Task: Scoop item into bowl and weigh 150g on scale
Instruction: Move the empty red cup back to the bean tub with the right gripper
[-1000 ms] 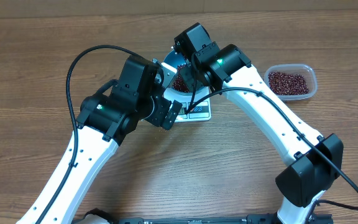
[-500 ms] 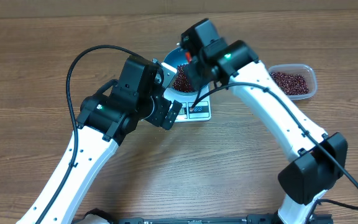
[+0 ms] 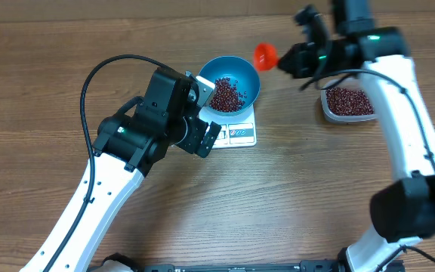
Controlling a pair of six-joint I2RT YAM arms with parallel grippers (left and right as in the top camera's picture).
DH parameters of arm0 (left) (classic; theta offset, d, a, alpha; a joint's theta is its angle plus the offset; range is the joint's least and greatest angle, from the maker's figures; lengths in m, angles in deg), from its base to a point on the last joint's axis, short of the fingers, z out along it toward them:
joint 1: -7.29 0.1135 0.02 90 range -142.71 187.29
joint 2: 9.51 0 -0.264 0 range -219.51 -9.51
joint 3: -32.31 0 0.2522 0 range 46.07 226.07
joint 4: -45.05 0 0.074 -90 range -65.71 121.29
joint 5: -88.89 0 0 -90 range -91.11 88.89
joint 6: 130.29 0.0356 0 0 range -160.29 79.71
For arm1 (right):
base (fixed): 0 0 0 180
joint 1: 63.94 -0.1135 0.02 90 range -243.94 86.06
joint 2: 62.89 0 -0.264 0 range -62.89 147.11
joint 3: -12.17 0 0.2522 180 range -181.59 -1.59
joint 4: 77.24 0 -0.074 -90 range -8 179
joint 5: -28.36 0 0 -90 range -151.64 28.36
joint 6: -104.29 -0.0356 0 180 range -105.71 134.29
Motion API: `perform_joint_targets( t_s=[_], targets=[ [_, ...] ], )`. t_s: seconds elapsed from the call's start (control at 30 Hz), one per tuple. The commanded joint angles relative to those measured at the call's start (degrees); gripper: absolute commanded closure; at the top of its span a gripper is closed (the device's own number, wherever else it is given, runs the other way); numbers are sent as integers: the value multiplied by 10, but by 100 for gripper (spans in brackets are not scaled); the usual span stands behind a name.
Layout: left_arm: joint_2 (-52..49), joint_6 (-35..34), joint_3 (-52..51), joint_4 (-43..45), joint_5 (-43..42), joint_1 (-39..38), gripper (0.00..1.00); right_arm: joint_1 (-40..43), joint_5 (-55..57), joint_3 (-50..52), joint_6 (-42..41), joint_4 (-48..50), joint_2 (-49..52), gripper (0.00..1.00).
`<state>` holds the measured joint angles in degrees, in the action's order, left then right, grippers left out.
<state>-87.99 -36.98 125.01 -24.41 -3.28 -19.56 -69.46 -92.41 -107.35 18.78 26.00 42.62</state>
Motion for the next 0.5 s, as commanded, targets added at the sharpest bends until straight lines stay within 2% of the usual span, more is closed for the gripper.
perform_joint_targets(
  t_s=[0.0, 0.17, 0.33, 0.47],
  targets=[
    [6, -7, -5, 1, -2, 2, 0, 55, -49, -21, 1, -14, -51, 96],
    [6, -7, -5, 1, -2, 2, 0, 113, 86, -21, -8, -58, -67, 96],
    [6, -7, -5, 1, -2, 2, 0, 117, 316, -13, -45, -106, -66, 96],
    [6, -7, -5, 1, -2, 2, 0, 115, 397, -8, -45, -128, -64, 96]
  ],
)
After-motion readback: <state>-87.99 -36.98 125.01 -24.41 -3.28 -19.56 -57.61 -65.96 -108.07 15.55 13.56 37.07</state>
